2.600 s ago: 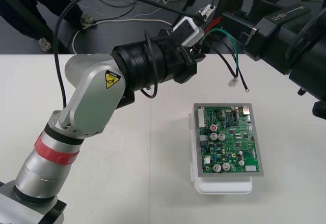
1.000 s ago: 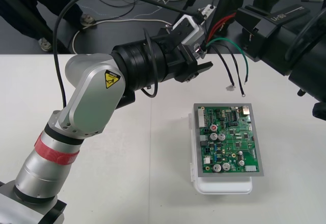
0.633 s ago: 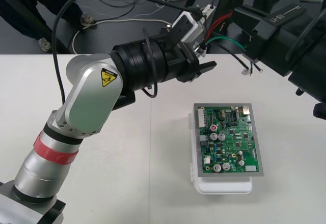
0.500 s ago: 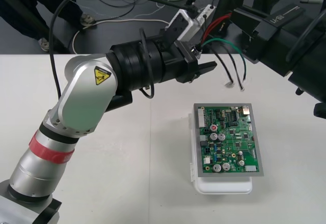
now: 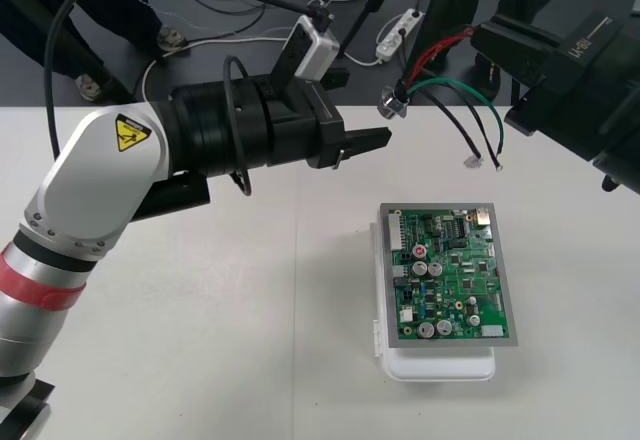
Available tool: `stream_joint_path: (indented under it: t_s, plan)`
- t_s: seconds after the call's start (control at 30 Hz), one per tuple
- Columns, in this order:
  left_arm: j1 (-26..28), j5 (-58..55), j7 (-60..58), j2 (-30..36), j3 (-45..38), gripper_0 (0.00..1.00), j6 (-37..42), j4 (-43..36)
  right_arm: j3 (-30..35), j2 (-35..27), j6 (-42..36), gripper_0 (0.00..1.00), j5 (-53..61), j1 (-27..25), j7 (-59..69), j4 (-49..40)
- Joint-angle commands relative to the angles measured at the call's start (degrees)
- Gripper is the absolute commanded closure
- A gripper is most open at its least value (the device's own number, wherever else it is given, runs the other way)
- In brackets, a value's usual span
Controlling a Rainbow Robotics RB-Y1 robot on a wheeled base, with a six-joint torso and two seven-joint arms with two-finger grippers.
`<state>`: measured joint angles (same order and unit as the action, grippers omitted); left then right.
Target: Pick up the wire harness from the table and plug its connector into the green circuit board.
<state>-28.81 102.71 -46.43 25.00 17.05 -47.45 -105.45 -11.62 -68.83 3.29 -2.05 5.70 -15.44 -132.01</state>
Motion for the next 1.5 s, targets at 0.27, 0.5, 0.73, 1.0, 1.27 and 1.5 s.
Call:
stream_joint_path:
  t_s: [0.27, 0.5, 0.73, 1.0, 1.27, 1.5]
  plan:
    - [3.58, -11.48, -1.38, 11.91, -1.41, 0.0, 3.06, -8.1, 9.86, -1.92, 17.1, 1.0, 0.29, -9.12, -0.38, 4.04]
    - [5.52, -16.49, -1.03, 17.28, -2.72, 0.0, -1.51, -11.01, 13.29, -2.72, 32.39, 1.0, -0.24, -12.99, 0.15, 9.23]
    - [10.09, -18.51, -0.85, 19.47, -7.82, 0.0, -7.31, -14.96, 13.91, -3.24, 44.08, 1.0, -2.44, -14.05, 0.68, 13.71]
    - [16.06, -21.85, -0.15, 21.23, -12.74, 0.0, -11.7, -19.27, 13.99, -3.33, 54.36, 1.0, -7.01, -14.05, 1.64, 17.58]
    - [21.78, -22.73, 0.64, 22.2, -14.85, 0.0, -11.7, -23.31, 13.91, -4.21, 57.09, 1.0, -13.86, -14.05, 5.42, 16.79]
    - [24.94, -25.02, 1.87, 22.72, -16.61, 0.0, -11.79, -26.21, 13.91, -3.95, 57.0, 1.0, -16.15, -13.87, 8.67, 14.85]
